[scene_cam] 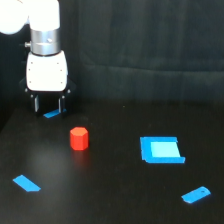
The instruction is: Pick up the red object from the table
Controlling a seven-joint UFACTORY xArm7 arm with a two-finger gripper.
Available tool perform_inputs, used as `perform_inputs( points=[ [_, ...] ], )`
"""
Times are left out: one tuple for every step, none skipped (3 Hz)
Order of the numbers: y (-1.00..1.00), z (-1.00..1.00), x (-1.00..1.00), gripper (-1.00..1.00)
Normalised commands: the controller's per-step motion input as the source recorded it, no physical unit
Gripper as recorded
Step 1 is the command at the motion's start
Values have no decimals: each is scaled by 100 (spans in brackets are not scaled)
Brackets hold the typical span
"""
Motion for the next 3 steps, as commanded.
perform_inputs(
  points=[
    [5,-20,44,100],
    [-3,-10,53,100],
    [-49,-6,66,100]
  ],
)
